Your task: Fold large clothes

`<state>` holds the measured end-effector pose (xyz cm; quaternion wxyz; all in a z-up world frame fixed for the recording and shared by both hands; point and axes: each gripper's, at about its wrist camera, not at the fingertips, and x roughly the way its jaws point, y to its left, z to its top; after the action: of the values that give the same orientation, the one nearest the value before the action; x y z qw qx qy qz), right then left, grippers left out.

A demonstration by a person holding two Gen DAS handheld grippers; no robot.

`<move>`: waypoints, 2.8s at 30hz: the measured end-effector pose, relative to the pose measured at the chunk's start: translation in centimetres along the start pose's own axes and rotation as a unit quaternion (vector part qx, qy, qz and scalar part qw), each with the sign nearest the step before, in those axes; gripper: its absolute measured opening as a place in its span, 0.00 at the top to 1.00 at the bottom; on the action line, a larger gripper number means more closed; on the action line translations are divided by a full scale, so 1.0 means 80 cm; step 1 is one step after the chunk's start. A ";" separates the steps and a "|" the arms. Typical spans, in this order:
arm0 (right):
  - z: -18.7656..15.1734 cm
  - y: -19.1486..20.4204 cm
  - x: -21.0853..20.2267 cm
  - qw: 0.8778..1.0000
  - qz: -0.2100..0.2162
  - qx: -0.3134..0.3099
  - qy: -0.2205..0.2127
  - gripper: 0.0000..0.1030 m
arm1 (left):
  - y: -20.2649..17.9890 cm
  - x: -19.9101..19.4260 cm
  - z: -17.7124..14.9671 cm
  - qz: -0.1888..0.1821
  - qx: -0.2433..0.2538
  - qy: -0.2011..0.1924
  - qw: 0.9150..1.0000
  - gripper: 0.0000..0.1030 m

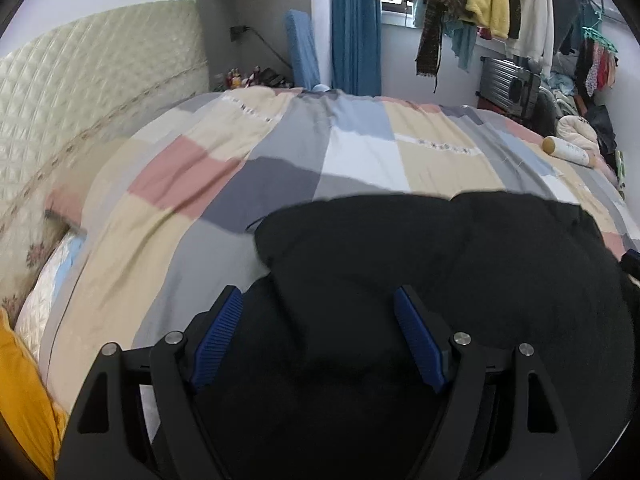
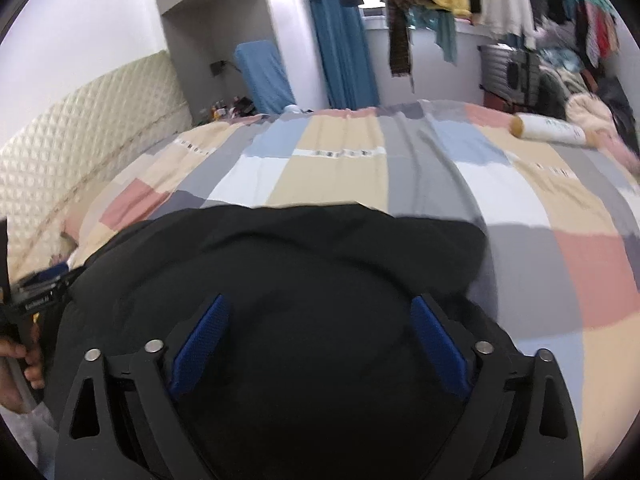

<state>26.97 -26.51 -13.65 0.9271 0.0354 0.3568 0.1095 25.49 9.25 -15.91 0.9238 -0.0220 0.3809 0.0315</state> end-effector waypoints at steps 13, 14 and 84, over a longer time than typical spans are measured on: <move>-0.039 -0.018 0.038 0.998 0.031 -0.006 0.046 0.14 | 0.015 0.025 -0.031 -0.036 -0.016 0.033 0.999 0.22; -0.043 -0.021 0.042 0.998 0.034 -0.001 0.049 0.14 | 0.015 0.026 -0.032 -0.037 -0.017 0.034 0.999 0.22; -0.111 0.163 -0.379 0.983 0.040 -0.018 -0.178 0.00 | -0.037 -0.422 -0.116 -0.103 -0.009 -0.165 0.981 0.00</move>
<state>-3.20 -20.88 1.45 0.9712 0.0523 0.1820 0.1447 -4.67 4.30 1.36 0.9721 -0.0634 0.2184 -0.0573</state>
